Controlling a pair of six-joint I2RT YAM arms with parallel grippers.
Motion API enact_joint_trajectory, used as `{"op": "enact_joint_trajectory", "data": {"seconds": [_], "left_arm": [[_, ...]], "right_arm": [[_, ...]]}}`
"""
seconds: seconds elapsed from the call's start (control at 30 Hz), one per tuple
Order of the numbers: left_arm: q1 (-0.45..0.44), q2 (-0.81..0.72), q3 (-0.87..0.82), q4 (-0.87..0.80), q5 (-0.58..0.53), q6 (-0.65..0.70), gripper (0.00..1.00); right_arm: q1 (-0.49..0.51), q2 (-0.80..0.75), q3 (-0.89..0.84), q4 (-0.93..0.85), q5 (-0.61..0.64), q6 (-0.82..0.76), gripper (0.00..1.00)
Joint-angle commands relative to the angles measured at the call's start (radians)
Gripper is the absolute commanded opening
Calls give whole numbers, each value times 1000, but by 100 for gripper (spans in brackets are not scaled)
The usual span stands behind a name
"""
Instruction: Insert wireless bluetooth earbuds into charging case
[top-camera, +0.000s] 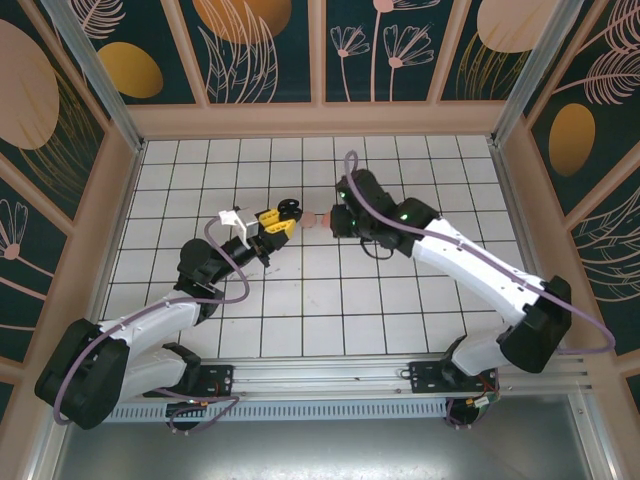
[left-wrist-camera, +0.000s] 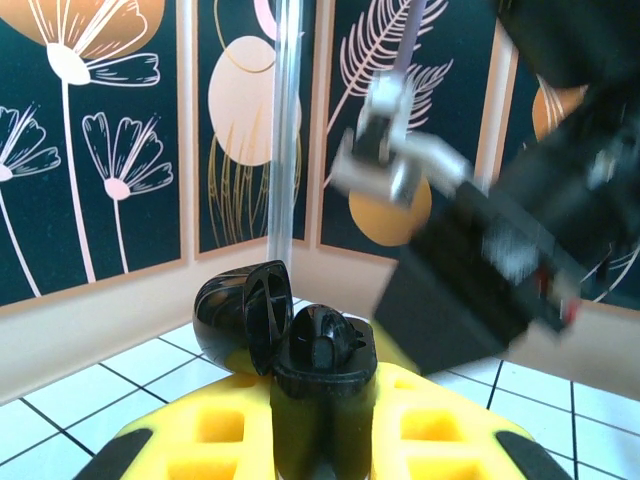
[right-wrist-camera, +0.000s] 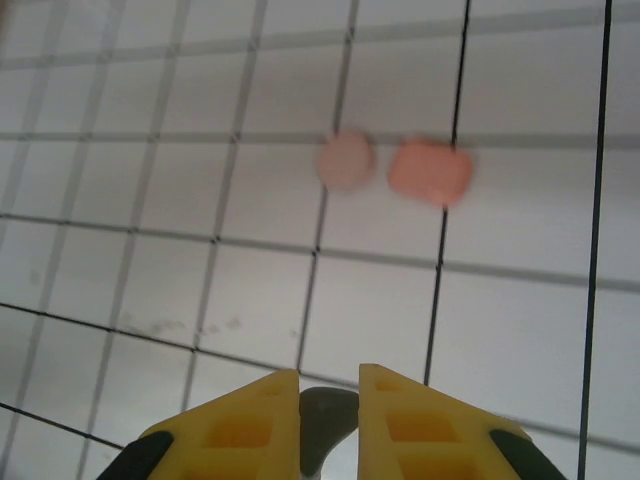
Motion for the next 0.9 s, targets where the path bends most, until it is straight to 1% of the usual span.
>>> {"op": "enact_joint_trajectory", "data": {"seconds": [0.0,0.17,0.27,0.47,0.63,0.73,0.87], "left_arm": [[-6,-6,-4,53,30,65,0],[-6,17,15,70,53,71,0],[-8,41,36,86,61,68,0],[-14,101,96,122,75,40,0],[-16,149,135,163,85,4,0],[-19,170,152,184,89,-12,0],[-24,186,163,188,95,-13,0]], "right_arm": [[-4,-41,87,14,52,-94,17],[-2,-90,120,135,29,-153,16],[6,-122,93,224,9,-176,16],[53,-186,-1,386,3,-211,17],[83,-197,-52,449,-3,-207,17],[111,-196,-79,478,17,-213,17],[123,-182,-86,483,39,-215,17]]}}
